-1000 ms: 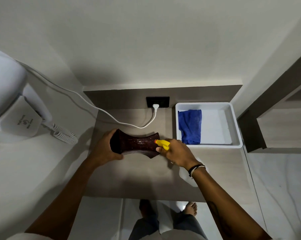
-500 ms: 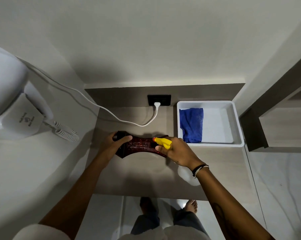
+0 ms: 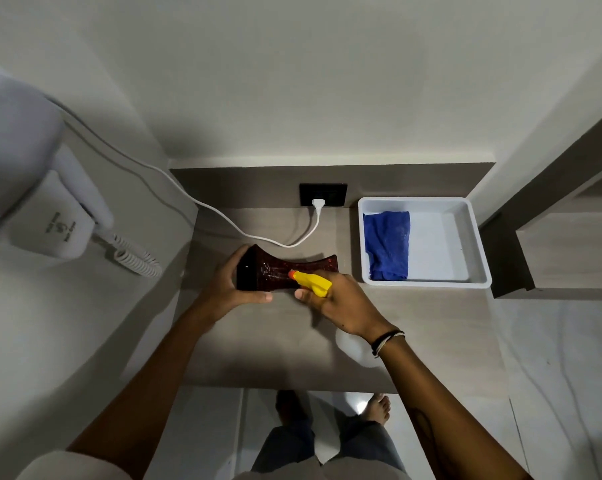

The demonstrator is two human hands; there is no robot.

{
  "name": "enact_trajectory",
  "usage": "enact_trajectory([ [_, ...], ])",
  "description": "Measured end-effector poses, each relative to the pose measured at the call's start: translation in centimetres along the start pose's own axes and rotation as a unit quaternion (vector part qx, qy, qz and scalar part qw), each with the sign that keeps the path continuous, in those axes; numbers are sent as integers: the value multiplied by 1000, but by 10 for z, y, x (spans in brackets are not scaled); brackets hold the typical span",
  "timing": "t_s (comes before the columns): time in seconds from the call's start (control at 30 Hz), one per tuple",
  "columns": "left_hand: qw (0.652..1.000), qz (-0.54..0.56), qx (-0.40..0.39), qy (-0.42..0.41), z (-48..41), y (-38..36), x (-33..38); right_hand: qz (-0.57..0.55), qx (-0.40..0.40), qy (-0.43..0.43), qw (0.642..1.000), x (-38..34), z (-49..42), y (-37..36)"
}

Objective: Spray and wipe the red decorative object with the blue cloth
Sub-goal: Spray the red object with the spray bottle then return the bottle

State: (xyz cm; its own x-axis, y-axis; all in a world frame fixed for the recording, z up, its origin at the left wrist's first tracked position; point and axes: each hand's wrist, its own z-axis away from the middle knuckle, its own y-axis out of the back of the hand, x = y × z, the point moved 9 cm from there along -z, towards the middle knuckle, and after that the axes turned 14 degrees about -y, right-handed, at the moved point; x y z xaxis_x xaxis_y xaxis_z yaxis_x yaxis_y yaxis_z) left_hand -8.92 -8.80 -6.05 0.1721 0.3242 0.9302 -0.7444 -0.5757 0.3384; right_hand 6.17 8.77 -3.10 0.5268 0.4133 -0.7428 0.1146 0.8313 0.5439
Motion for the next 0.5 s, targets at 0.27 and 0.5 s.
enact_trajectory([
  [0.27, 999, -17, -12, -44, -2, 8, -15, 100, 45, -121, 987, 33, -4, -6],
  [0.5, 996, -54, -10, -65, -1, 9, -24, 53, 101, -160, 980, 63, 2, 4],
])
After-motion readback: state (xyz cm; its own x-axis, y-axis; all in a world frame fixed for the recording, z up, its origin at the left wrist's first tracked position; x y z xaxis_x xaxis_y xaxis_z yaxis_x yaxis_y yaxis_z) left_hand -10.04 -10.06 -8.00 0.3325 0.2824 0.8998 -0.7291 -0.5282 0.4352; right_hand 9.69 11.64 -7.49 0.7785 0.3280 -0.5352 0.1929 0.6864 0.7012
